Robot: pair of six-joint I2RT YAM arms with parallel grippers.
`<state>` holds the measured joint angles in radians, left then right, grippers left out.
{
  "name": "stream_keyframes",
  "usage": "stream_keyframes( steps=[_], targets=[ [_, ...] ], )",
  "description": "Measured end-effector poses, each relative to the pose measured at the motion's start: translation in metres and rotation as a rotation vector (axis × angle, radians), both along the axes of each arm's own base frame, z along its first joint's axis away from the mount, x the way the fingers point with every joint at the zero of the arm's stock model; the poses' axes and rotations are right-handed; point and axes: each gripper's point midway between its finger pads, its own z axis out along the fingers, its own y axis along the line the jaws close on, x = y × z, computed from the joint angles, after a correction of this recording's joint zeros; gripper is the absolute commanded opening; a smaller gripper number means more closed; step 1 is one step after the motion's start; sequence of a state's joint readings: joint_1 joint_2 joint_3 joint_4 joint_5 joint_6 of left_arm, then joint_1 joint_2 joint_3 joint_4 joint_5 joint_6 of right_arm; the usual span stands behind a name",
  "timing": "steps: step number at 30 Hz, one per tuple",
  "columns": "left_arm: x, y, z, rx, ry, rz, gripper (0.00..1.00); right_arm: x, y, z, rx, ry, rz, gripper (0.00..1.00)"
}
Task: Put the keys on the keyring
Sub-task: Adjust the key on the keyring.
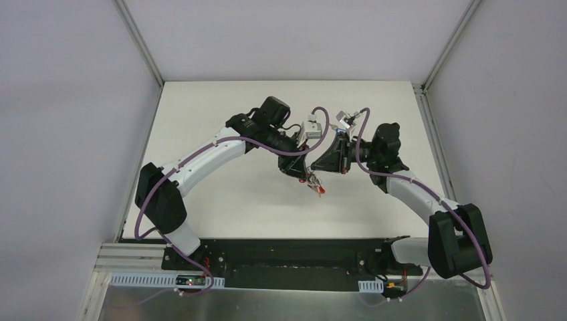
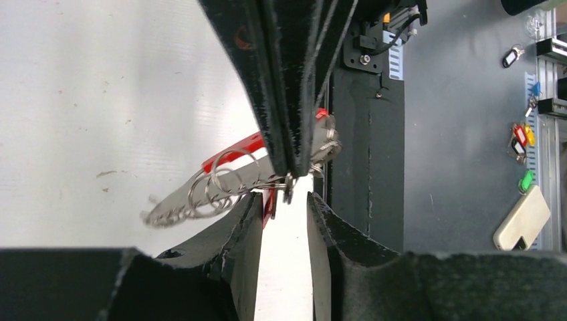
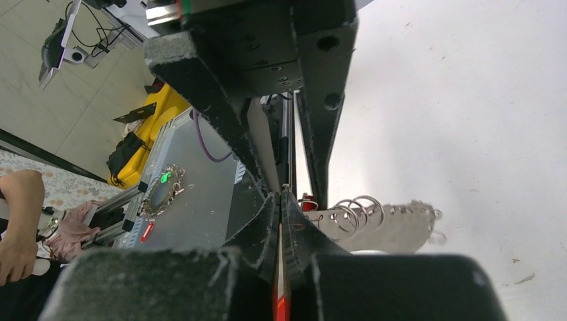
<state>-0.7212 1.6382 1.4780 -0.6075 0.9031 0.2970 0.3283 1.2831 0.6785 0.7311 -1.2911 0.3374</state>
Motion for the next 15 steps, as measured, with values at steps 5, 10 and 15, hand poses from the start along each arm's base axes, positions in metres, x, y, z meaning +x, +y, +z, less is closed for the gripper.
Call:
stream_keyframes(
  steps=[5, 10, 15],
  targets=[
    [0.0075, 0.0041, -0.0007, 0.009, -0.022, 0.022, 0.33, -0.0011, -0.0006, -0.0001, 0.000, -0.002, 0.007, 0.00],
    [0.0096, 0.0045, 0.0006, 0.008, -0.028, 0.028, 0.34, -0.0022, -0.0008, 0.0000, 0.000, -0.003, 0.014, 0.00],
    [0.0104, 0.0028, 0.0033, -0.002, -0.030, 0.028, 0.33, -0.0032, -0.0010, -0.0001, 0.000, -0.003, 0.020, 0.00]
  ],
)
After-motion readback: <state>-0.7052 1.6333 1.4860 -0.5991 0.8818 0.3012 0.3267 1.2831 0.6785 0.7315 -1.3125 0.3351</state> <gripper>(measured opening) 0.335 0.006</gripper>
